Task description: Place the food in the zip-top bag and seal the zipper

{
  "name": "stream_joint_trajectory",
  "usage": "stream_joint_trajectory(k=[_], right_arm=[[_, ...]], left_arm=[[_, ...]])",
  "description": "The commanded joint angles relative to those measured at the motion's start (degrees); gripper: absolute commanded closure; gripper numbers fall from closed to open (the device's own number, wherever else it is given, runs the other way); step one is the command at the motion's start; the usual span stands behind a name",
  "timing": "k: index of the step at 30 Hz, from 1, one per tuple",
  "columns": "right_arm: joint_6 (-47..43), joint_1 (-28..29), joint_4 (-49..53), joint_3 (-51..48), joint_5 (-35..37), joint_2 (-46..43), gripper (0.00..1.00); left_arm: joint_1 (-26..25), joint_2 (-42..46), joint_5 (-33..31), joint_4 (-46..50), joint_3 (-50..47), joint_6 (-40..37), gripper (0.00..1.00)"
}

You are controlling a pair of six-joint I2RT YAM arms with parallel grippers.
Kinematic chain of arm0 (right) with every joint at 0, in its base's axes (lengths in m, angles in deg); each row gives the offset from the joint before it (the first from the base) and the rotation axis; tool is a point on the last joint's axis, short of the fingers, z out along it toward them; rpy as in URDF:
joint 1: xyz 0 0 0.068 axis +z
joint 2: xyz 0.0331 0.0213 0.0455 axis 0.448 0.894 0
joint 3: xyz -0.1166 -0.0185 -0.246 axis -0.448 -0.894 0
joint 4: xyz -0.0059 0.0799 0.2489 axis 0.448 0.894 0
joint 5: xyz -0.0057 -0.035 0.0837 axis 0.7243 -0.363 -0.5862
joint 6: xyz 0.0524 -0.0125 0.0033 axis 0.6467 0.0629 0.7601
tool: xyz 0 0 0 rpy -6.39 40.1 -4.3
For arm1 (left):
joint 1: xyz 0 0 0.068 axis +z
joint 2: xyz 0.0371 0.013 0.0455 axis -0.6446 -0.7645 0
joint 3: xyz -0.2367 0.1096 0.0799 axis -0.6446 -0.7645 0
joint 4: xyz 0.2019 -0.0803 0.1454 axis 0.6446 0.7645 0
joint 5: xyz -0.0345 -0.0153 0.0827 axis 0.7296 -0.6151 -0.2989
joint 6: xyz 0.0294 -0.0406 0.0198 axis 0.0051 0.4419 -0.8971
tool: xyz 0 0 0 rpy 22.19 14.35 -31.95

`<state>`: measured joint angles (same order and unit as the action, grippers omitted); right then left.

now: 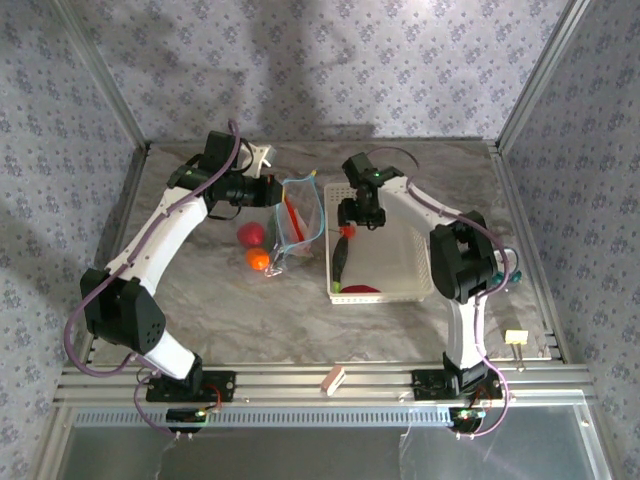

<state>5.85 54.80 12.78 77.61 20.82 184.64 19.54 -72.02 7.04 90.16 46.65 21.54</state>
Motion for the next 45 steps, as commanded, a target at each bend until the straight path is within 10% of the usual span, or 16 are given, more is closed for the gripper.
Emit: stream_joint_trajectory(k=[1,15,26,45], right_arm=[[2.18,0.86,0.78,2.68,-0.15,2.14,0.33],[2.99,0.92,1.78,5.32,-0.62,8.05,0.34],[2.74,0.81,1.52,3.97,0.16,7.18,0.54],[-6.35,5.80,-9.49,-8.08,4.22,-27.66,0.57]], left_arm=[[0.64,1.84,0.09,1.03,1.80,-1.06,0.91],[1.42,2.21,0.44,0.62,0.87,-1.14,0.91],[1.53,2.47,0.53,0.65,0.79,-0.97,0.91],[1.53,0.08,0.84,0.22,0.73,0.08,0.91]])
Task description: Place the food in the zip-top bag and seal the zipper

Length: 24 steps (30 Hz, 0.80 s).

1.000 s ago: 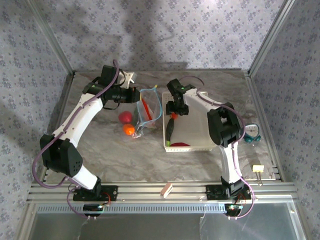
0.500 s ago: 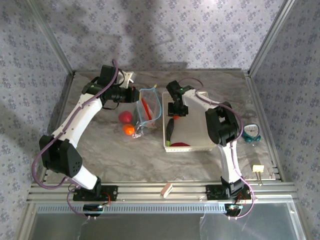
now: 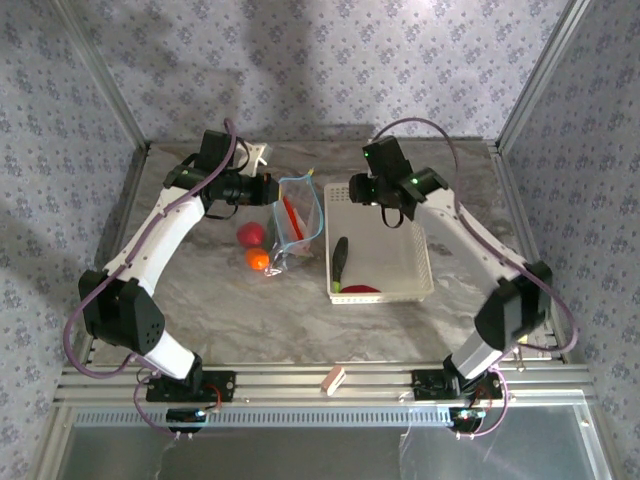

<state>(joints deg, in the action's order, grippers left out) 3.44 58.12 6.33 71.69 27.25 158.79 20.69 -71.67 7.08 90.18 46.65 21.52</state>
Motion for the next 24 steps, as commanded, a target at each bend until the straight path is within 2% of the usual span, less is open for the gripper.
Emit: stream_joint_trajectory(k=[1,8,15,20,24], right_arm=[[-4.65,3.54,-3.17,-2.29,-3.60,-2.26,0.57],[-6.83,11.34,-6.22,1.05,-4.57,2.83,0.56],[-7.94,15.69,0.74,10.29,1.06,12.50,0.54],[-7.34,16.08,3.12,13.02,2.09,15.49,0.40],[-7.37,15.92,4.32,14.26,1.95,16.57,0.36]], left_arm=[[0.29,-0.44,0.96,0.20,0.92,0.26,0.91],[0.02,-0.52,1.27,0.26,1.10,0.72,0.91],[-0.16,-0.38,1.36,0.27,1.93,0.28,0.91],[-0.18,-0.20,1.40,0.46,2.18,0.07,0.91],[-0.16,-0.20,1.47,0.55,2.18,-0.16,0.91]])
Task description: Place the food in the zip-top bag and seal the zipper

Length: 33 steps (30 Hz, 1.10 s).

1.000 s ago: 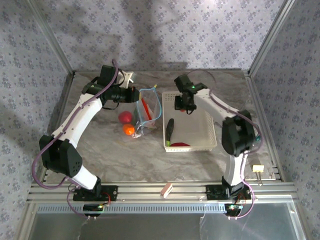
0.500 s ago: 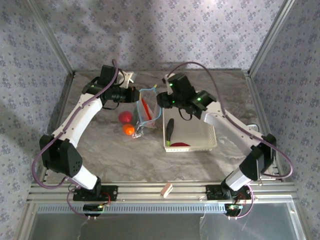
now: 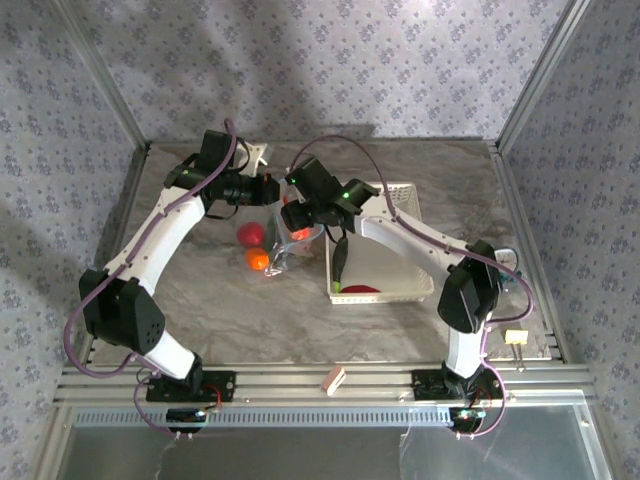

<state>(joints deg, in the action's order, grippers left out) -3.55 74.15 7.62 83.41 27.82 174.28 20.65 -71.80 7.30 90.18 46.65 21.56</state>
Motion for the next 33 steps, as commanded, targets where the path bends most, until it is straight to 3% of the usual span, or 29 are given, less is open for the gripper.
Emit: stream_joint_trajectory(k=[1,8,18,25,33], right_arm=[[-0.37,-0.11,3.24,2.75,1.35,1.20,0.36],[1.83,-2.17,1.42,-2.20,3.62,-7.53,0.39],[15.23,-17.38,7.71,-19.20,0.93,-21.81,0.40],[21.02,-17.57,0.55,-29.33,-7.61,-16.59,0.39],[24.54,-14.15,-3.56,-26.47,-7.98,-5.07,0.38]], left_arm=[[-0.11,-0.11,1.32,0.60,2.24,-0.21,0.91],[-0.03,0.90,1.10,0.93,2.05,-0.64,0.91],[-0.03,1.64,0.35,0.99,1.50,-1.17,0.91],[-0.10,1.24,0.44,0.55,1.16,-0.82,0.90],[-0.03,2.12,0.09,0.95,0.40,-1.16,0.90]])
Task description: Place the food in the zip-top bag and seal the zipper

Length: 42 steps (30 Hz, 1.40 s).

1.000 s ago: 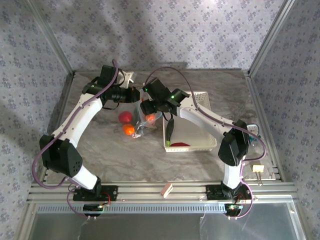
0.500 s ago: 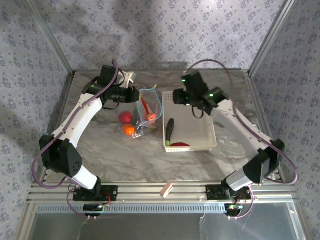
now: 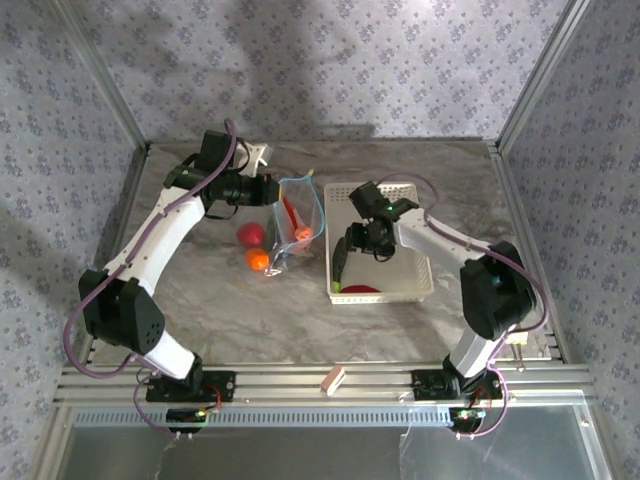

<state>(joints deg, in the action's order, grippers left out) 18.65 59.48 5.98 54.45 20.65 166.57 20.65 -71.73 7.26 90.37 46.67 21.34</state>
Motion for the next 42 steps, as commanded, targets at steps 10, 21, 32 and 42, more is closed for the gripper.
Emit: stream_joint_trajectory(k=[10,21,32,42], right_arm=[[2.91,2.07,-2.49,6.44,-1.61,9.99,0.38],[2.85,2.73,-1.80,8.66,-2.57,14.41,0.40],[2.25,1.79,-1.14,8.20,-2.04,15.90,0.52],[1.46,0.36,-1.52,7.36,-0.26,12.23,0.67]], left_arm=[[0.15,2.17,0.08,0.62,-0.37,-1.31,0.90],[0.24,2.20,0.65,0.17,-0.81,-1.37,0.90],[0.34,2.34,0.66,0.35,-0.38,-1.39,0.90],[0.32,2.25,0.66,0.56,-0.27,-1.44,0.90]])
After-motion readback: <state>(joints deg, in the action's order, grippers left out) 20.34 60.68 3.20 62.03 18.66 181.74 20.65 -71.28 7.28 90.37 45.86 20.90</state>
